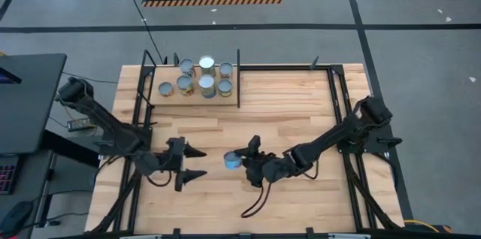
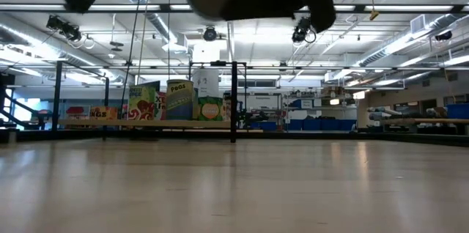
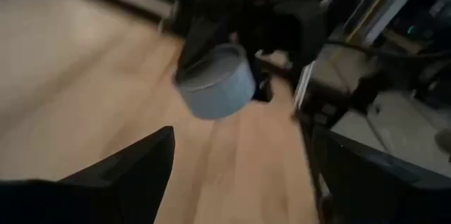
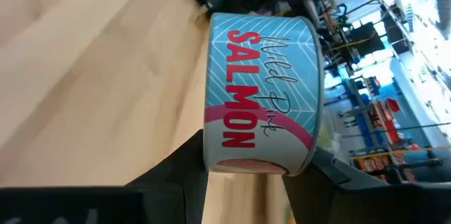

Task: Pick and place cans onto a shelf
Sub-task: Put the canned salmon on the shelf

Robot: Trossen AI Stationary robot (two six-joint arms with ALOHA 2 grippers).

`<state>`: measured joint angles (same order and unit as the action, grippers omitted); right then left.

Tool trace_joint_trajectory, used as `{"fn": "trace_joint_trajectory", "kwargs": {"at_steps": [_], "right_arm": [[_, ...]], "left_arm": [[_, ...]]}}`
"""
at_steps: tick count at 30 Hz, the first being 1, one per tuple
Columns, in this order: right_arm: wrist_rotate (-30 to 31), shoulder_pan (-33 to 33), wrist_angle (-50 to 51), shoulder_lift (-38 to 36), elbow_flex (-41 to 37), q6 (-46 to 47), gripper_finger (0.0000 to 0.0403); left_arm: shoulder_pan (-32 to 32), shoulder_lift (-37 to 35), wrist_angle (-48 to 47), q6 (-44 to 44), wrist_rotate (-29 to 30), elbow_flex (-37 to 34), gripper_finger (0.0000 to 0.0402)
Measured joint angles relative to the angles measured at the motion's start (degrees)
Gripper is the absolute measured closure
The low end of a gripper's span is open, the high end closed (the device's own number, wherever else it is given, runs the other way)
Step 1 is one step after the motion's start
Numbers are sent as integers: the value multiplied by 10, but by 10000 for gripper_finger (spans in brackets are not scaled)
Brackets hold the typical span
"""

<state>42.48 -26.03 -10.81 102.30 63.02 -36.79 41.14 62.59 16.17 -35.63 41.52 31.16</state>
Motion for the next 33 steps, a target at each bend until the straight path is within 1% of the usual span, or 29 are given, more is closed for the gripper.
{"fn": "trace_joint_trajectory", "kwargs": {"at_steps": [2,5,10,14,19,24,30,33], "right_arm": [[1,4,-6,32,4,-4,245],[17,12,17,111,49,-16,245],[92,23,99,229,164,-66,245],[97,25,155,276,230,-72,245],[81,32,222,301,271,-75,242],[56,45,236,300,271,-70,224],[-28,55,261,298,272,-66,199],[-31,55,262,298,272,-64,185]], "left_arm": [[-4,-17,-62,-32,-16,-1,61],[-11,-30,-112,-54,-18,-1,61],[-27,-31,-138,-51,-18,0,61],[-31,-30,-158,-46,-17,0,61],[-32,-30,-164,-60,-4,0,57],[-30,-30,-173,-60,-3,0,53],[-30,-30,-182,-69,-3,0,53],[-30,-30,-186,-82,-3,0,53]]}}
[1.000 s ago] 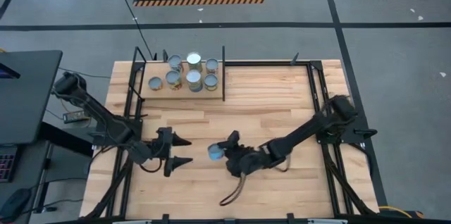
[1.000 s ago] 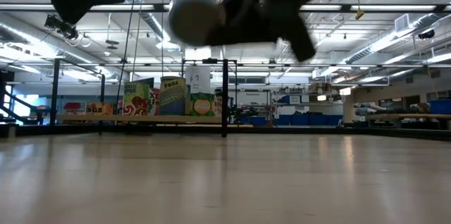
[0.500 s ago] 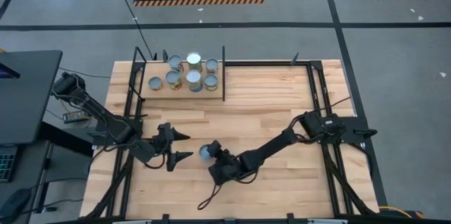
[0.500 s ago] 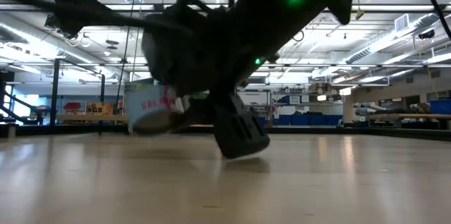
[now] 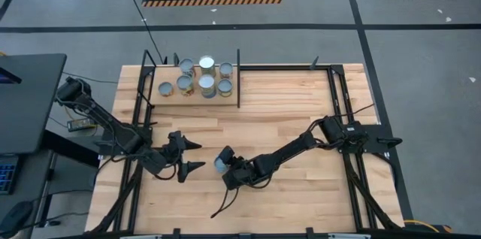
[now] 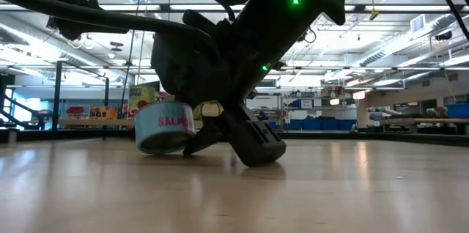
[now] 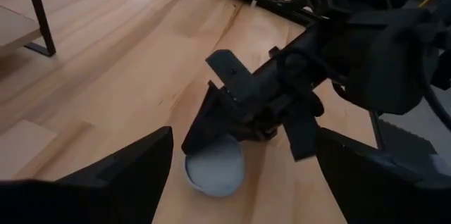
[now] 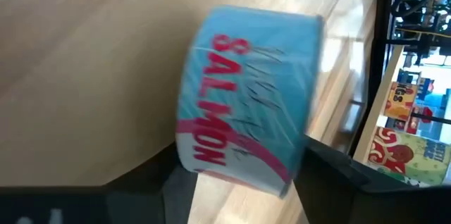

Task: Pick and place cans onto a shelf
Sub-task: Put the canned salmon on the shelf

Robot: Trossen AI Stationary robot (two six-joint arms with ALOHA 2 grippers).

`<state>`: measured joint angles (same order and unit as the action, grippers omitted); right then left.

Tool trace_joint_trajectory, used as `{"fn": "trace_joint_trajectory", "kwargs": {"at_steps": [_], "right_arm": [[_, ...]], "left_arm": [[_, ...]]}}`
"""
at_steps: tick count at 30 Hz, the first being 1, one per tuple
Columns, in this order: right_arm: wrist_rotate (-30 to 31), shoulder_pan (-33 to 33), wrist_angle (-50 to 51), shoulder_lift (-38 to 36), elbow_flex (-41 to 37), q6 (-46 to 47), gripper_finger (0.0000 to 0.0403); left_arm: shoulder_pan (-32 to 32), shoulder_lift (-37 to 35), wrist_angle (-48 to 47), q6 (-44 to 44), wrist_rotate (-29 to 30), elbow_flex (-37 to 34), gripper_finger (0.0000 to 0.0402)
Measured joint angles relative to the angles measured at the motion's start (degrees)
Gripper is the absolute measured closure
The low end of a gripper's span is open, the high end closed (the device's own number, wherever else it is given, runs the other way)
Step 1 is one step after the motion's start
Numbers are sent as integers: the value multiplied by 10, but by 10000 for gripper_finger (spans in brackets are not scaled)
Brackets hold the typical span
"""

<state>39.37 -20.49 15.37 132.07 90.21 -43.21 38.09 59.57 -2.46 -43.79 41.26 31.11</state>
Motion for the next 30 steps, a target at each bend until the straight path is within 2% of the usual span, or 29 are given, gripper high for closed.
{"fn": "trace_joint_trajectory", "kwargs": {"at_steps": [8,12,15,19,22,26,30], "right_arm": [[4,-13,6,-10,-2,7,121],[-33,-21,36,-26,-3,46,88],[-99,-22,76,-47,-3,111,75],[-159,-19,154,-91,-3,234,72],[-194,-13,212,-121,-3,321,73],[-199,-15,270,-155,-3,404,75],[-189,-19,309,-177,-3,466,75]], "left_arm": [[0,0,-11,-8,19,0,53],[0,9,-10,-9,26,0,53],[0,36,-8,-22,26,0,53],[2,116,11,-45,24,0,53],[8,180,78,22,16,0,53],[3,229,162,86,3,0,50],[-7,262,178,113,14,0,49]]}}
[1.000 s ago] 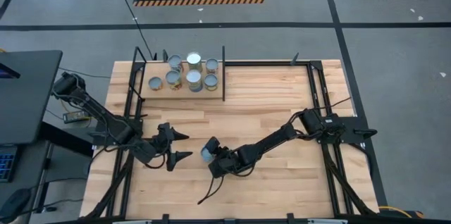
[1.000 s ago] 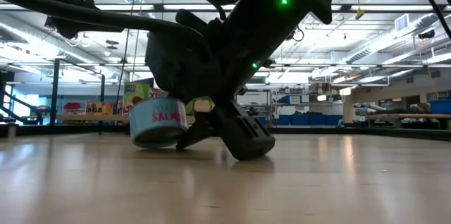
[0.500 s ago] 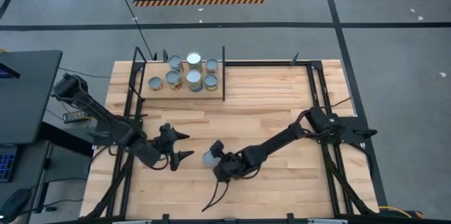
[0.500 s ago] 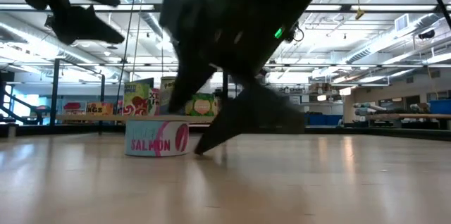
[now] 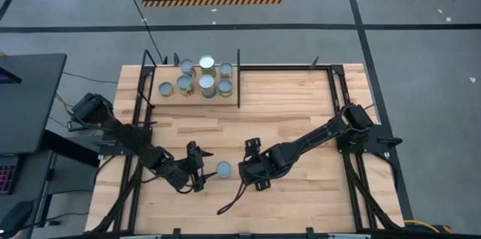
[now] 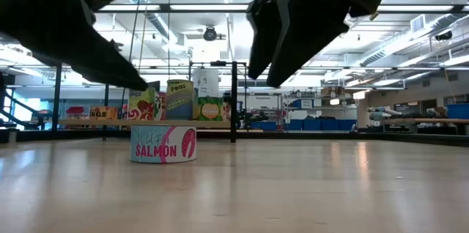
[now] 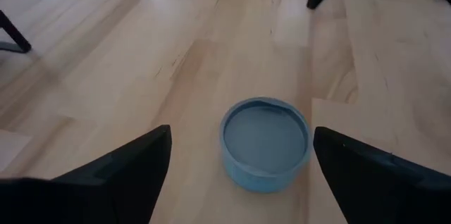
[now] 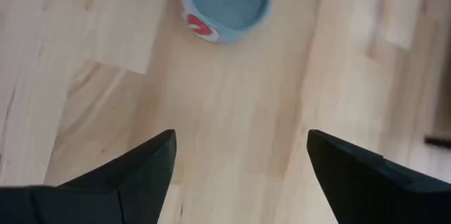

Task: Pick and place cans onto a shelf
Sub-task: Put the canned salmon on the shelf

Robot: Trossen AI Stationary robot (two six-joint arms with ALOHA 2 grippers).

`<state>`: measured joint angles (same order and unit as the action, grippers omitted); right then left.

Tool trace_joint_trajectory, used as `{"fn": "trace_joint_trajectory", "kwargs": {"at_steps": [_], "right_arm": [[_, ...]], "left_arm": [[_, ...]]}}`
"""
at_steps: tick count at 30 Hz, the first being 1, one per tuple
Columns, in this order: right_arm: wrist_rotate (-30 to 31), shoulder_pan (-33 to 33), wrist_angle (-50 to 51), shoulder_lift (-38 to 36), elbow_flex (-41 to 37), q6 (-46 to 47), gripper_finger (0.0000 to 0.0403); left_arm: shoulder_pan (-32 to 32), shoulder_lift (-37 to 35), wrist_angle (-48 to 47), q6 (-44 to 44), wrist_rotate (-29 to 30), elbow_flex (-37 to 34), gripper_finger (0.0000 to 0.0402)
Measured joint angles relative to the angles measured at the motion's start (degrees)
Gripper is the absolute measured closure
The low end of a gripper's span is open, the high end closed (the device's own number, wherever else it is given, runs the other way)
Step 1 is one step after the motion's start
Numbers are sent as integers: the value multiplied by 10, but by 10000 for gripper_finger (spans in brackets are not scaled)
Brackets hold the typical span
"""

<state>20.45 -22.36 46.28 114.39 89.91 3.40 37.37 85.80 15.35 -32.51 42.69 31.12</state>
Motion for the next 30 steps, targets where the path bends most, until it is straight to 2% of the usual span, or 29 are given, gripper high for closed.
{"fn": "trace_joint_trajectory", "kwargs": {"at_steps": [6,11,15,18,22,26,30], "right_arm": [[8,-1,22,-6,1,31,75],[8,-1,50,-4,1,50,75],[8,-5,134,-4,1,90,76],[7,-6,186,-5,1,130,76],[7,-7,207,-5,1,149,76],[1,-12,224,-5,0,160,76],[-6,-24,249,-6,-8,184,76]], "left_arm": [[-9,28,39,49,-8,0,57],[-8,27,55,80,-15,6,117],[-14,-2,-6,117,-30,43,140],[-39,-22,-145,87,-81,103,122],[-90,-19,-329,39,-180,200,75],[-121,5,-367,35,-261,243,29],[-126,29,-368,61,-267,251,4]]}}
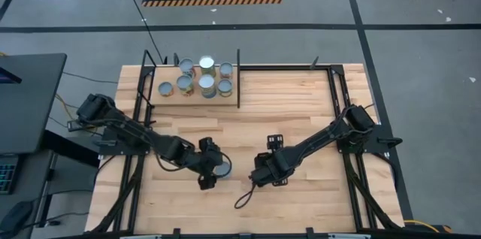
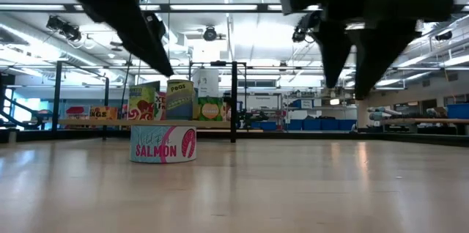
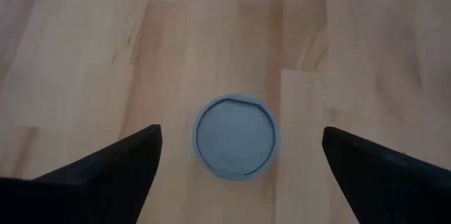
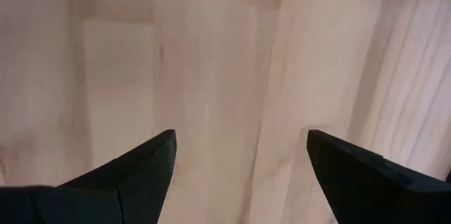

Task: Pick and place cans onto a shelf
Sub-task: Put the canned salmon on the shelf

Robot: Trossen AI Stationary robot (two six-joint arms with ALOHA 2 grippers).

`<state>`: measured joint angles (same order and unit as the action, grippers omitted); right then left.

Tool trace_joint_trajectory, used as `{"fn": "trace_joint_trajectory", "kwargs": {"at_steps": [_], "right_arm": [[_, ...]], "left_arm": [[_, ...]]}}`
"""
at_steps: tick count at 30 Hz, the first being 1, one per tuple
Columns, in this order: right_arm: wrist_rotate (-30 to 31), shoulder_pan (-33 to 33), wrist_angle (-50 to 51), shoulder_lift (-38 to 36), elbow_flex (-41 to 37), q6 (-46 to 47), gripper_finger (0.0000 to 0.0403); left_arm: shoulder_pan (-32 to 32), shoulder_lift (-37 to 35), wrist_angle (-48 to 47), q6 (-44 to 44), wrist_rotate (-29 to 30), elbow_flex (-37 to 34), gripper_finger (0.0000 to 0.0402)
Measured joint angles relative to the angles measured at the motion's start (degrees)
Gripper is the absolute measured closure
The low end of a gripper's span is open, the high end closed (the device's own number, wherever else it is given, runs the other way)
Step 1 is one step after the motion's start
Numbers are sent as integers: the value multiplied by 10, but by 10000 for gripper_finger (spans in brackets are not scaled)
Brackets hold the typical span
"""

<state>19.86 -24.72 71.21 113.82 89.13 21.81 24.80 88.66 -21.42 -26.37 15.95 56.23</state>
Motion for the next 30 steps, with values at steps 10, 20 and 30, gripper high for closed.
{"fn": "trace_joint_trajectory", "kwargs": {"at_steps": [10,20,30], "right_arm": [[-17,-31,-23,0,-47,40,76],[-16,-33,-48,0,-60,37,76],[-16,-33,-62,0,-60,30,76]], "left_arm": [[-4,59,55,15,-6,1,4],[-9,108,76,26,-5,0,4],[-8,128,81,26,-9,0,7]]}}
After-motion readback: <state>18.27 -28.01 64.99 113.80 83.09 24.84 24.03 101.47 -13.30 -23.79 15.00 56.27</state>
